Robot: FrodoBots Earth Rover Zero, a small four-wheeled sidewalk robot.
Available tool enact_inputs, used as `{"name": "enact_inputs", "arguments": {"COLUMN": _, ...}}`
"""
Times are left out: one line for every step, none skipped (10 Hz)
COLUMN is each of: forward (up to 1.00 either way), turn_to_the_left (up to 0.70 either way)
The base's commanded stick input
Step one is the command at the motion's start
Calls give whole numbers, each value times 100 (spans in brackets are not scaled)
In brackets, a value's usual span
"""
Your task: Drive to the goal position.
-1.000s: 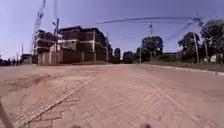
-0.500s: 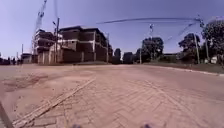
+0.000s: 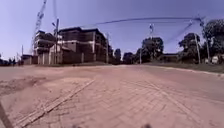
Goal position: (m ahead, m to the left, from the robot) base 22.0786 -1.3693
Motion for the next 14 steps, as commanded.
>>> {"name": "enact_inputs", "arguments": {"forward": 30, "turn_to_the_left": 0}}
{"name": "enact_inputs", "arguments": {"forward": 30, "turn_to_the_left": 0}}
{"name": "enact_inputs", "arguments": {"forward": 30, "turn_to_the_left": 0}}
{"name": "enact_inputs", "arguments": {"forward": 30, "turn_to_the_left": 0}}
{"name": "enact_inputs", "arguments": {"forward": 30, "turn_to_the_left": 0}}
{"name": "enact_inputs", "arguments": {"forward": 30, "turn_to_the_left": 0}}
{"name": "enact_inputs", "arguments": {"forward": 30, "turn_to_the_left": 0}}
{"name": "enact_inputs", "arguments": {"forward": 30, "turn_to_the_left": 0}}
{"name": "enact_inputs", "arguments": {"forward": 30, "turn_to_the_left": 0}}
{"name": "enact_inputs", "arguments": {"forward": 30, "turn_to_the_left": 0}}
{"name": "enact_inputs", "arguments": {"forward": 30, "turn_to_the_left": 0}}
{"name": "enact_inputs", "arguments": {"forward": 30, "turn_to_the_left": 0}}
{"name": "enact_inputs", "arguments": {"forward": 30, "turn_to_the_left": 0}}
{"name": "enact_inputs", "arguments": {"forward": 30, "turn_to_the_left": 0}}
